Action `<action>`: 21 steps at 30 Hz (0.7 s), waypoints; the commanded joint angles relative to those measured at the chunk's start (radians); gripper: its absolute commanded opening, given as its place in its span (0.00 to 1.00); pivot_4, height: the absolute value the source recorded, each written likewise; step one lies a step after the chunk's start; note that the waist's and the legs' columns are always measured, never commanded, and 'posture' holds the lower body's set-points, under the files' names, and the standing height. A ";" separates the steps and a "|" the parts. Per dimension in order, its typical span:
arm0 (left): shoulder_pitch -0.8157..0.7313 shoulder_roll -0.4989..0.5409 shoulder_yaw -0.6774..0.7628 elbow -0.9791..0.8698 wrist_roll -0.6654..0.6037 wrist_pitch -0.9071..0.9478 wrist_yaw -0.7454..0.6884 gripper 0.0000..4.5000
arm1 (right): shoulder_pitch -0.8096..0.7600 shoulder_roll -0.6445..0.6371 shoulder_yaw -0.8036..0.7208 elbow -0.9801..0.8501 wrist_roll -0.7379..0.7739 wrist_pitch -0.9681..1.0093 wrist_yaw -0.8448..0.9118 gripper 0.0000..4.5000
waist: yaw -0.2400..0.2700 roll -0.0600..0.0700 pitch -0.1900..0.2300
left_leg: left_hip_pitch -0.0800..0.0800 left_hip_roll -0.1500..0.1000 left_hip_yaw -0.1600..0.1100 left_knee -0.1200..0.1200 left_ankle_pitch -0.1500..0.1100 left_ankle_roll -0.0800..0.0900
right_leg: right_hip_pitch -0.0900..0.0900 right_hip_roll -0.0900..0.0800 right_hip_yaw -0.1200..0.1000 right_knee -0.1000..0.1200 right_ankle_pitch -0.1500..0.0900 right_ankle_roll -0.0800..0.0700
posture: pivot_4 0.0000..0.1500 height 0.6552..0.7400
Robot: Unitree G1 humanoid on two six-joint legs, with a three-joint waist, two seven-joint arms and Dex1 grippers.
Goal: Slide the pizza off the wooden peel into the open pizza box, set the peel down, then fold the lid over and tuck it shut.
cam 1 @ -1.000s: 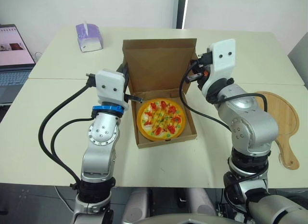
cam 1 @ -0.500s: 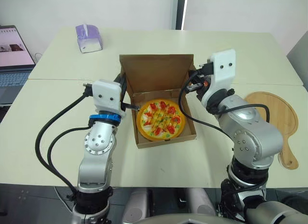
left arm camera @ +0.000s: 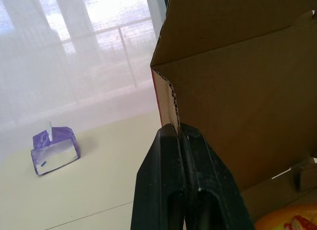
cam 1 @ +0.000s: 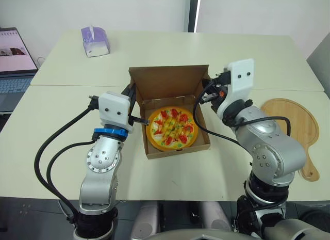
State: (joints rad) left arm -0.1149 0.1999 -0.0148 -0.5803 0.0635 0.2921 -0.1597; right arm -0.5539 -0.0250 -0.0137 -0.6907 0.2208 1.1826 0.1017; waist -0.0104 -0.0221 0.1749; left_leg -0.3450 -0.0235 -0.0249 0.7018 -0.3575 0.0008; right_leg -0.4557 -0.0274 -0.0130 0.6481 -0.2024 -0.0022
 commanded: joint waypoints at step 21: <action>-0.006 -0.012 -0.033 -0.041 0.011 -0.018 0.003 0.00 | -0.167 0.118 -0.097 0.062 0.061 0.076 -0.050 0.00 | 0.000 0.000 0.000 | -0.001 0.000 0.000 0.000 0.000 0.000 | 0.000 0.000 0.000 -0.001 0.000 0.000 | 1.00 1.00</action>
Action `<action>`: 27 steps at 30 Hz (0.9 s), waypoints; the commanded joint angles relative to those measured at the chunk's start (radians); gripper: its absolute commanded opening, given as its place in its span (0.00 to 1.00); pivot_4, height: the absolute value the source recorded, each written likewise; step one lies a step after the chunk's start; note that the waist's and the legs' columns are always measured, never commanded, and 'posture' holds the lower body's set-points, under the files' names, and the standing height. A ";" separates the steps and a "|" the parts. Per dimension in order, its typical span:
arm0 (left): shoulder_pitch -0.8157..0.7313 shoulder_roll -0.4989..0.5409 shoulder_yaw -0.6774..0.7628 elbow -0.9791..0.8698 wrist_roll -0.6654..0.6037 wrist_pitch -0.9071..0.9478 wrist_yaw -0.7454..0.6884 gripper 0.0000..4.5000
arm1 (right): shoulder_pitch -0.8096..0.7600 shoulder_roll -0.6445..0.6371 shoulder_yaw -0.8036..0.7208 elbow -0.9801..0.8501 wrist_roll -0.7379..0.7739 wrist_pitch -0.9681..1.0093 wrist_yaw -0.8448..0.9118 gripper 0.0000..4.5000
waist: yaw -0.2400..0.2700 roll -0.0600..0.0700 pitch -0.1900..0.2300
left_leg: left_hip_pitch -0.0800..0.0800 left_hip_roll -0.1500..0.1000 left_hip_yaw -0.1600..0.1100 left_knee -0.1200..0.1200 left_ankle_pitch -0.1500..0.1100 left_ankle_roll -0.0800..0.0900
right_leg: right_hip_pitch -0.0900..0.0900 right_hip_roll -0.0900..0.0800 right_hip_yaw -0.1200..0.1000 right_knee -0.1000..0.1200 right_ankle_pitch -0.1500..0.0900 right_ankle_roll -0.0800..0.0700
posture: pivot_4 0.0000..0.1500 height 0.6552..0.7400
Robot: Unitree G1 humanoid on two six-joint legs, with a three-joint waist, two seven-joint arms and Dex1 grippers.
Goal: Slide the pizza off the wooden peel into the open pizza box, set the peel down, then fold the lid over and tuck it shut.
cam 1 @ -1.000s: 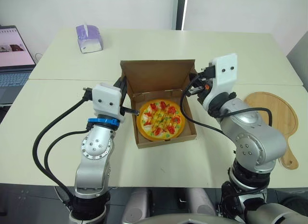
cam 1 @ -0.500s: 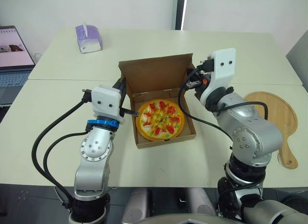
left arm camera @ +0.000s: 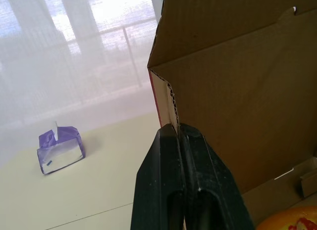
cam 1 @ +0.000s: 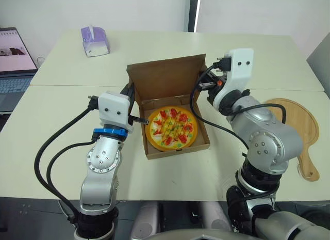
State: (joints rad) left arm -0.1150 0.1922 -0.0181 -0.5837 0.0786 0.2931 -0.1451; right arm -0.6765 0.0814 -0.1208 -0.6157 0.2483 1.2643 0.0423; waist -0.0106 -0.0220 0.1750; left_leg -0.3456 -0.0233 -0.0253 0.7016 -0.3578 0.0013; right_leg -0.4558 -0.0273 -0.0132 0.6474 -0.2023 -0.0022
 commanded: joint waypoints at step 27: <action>-0.005 -0.009 -0.029 -0.020 -0.004 -0.034 -0.004 0.00 | -0.116 -0.021 0.021 0.095 0.041 -0.051 -0.008 0.00 | 0.000 0.000 0.000 | 0.000 0.000 0.000 0.000 -0.002 0.003 | 0.000 0.000 0.000 0.000 0.000 0.000 | 1.00 1.00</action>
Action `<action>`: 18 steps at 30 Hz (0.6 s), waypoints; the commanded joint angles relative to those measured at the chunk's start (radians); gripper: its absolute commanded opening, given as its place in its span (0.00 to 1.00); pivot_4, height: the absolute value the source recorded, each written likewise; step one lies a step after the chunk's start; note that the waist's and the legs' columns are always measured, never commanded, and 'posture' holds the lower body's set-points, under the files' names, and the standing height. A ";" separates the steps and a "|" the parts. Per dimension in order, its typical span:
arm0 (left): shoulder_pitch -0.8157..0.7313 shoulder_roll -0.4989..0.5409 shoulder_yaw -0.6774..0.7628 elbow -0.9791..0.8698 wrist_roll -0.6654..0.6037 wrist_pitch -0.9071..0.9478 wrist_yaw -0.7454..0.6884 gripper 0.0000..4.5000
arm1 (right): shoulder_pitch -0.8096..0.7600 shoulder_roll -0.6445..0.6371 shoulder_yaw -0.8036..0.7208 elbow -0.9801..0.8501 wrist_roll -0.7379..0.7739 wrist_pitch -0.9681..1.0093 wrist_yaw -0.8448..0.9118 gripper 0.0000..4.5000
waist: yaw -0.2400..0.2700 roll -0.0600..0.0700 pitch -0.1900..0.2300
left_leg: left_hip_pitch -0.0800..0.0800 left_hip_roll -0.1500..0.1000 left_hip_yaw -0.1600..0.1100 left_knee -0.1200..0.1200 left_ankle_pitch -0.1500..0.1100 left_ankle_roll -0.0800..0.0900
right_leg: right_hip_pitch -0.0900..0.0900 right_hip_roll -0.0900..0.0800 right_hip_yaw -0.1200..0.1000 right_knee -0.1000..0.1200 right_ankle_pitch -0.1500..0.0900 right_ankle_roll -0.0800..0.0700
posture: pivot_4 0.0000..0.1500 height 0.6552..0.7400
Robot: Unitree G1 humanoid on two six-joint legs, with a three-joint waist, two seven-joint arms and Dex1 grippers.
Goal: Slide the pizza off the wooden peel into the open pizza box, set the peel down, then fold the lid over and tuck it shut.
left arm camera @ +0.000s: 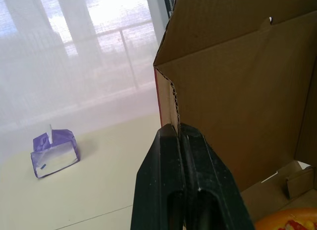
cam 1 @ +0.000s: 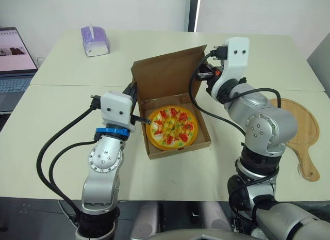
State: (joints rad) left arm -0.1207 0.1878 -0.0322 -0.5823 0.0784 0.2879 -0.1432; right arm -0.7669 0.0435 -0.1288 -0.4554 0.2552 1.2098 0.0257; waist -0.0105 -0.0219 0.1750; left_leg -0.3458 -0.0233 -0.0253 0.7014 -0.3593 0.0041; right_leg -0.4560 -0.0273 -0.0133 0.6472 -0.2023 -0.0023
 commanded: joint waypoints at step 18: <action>0.013 0.003 -0.012 -0.024 -0.006 -0.030 -0.013 0.00 | 0.064 0.044 0.036 -0.224 0.046 0.162 0.011 0.00 | 0.002 0.000 0.000 | 0.000 0.000 -0.001 0.000 0.000 0.000 | 0.000 0.000 0.000 0.000 0.000 0.000 | 1.00 1.00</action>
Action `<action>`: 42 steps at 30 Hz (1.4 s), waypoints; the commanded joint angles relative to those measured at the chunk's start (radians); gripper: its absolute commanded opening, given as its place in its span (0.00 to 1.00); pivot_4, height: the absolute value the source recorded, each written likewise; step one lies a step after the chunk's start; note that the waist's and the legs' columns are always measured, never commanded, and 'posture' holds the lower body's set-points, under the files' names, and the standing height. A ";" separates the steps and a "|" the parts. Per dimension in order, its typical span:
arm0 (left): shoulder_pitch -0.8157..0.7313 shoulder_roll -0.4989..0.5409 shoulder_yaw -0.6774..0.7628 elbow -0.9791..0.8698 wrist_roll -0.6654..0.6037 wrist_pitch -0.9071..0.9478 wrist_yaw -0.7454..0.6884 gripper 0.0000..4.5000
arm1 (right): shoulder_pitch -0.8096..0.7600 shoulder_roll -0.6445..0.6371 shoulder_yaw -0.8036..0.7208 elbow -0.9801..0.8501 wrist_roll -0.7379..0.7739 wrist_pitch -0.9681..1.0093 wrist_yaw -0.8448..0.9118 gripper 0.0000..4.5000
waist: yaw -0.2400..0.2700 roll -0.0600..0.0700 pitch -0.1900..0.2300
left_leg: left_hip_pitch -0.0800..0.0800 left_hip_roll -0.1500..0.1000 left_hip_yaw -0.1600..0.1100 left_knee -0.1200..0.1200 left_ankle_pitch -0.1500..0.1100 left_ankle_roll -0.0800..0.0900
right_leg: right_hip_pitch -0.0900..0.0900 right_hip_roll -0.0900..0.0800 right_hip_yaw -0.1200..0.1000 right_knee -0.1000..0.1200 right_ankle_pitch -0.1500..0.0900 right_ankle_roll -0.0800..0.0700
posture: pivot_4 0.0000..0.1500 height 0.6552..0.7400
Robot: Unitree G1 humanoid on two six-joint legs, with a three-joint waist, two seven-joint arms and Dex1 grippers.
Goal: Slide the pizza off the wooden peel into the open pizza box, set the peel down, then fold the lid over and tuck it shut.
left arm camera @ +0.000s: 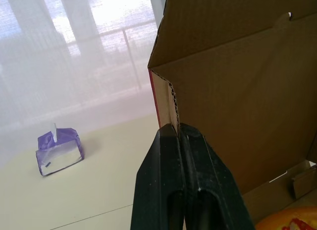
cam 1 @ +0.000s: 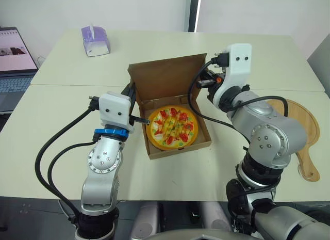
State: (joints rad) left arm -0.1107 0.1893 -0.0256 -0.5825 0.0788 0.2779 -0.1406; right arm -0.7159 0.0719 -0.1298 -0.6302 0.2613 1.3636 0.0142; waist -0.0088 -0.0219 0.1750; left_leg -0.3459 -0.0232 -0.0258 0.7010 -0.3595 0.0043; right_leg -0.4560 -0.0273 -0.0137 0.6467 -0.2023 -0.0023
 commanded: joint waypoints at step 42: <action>0.092 0.032 0.016 -0.037 0.019 -0.086 -0.045 0.99 | 0.193 -0.063 0.085 -0.102 0.081 -0.086 0.079 0.00 | -0.019 0.000 -0.002 | 0.001 0.001 0.000 -0.001 0.000 0.001 | 0.001 0.001 0.000 0.000 0.000 0.000 | 1.00 1.00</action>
State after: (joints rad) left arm -0.0126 0.2194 -0.0133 -0.5846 0.0857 0.2068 -0.1961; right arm -0.5224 0.0061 -0.0638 -0.7226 0.3162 1.2839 0.0803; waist -0.0281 -0.0214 0.1731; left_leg -0.3444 -0.0226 -0.0261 0.6995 -0.3596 0.0048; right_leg -0.4552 -0.0265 -0.0136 0.6466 -0.2024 -0.0023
